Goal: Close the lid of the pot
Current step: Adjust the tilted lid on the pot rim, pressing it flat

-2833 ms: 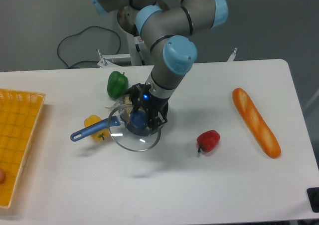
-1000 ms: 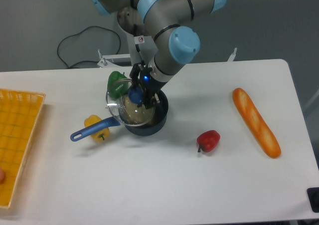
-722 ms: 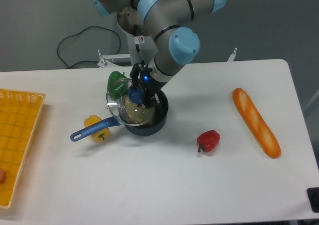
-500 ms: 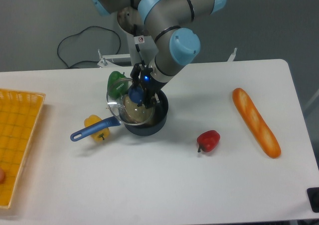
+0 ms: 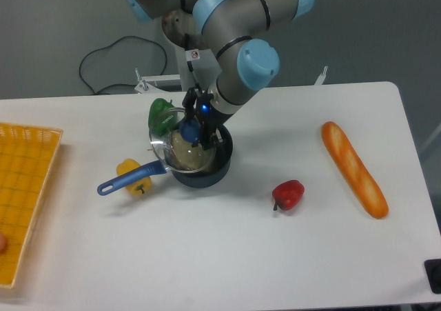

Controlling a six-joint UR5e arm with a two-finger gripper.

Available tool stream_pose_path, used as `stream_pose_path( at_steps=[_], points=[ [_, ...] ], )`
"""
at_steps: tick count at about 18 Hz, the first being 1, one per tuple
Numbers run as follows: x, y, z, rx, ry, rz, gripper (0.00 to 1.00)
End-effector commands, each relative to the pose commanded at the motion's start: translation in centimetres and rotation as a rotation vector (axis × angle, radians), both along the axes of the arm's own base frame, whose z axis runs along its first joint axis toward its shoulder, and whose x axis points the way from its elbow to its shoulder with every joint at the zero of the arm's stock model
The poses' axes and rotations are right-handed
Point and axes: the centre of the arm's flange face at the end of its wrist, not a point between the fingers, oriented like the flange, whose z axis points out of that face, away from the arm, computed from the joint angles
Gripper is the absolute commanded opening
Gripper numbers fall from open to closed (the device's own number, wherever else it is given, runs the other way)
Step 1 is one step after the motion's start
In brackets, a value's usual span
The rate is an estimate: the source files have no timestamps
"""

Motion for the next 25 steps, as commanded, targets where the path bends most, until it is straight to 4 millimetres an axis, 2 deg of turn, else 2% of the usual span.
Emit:
stream_pose_path(
  at_steps=[3, 6, 25],
  points=[
    [-0.96, -0.68, 0.6, -0.008, -0.016, 0.022, 0.48],
    [-1.06, -0.62, 0.82, -0.011, -0.021, 0.021, 0.48],
    [-0.66, -0.42, -0.12, -0.02, -0.037, 0.015, 0.49]
  ],
)
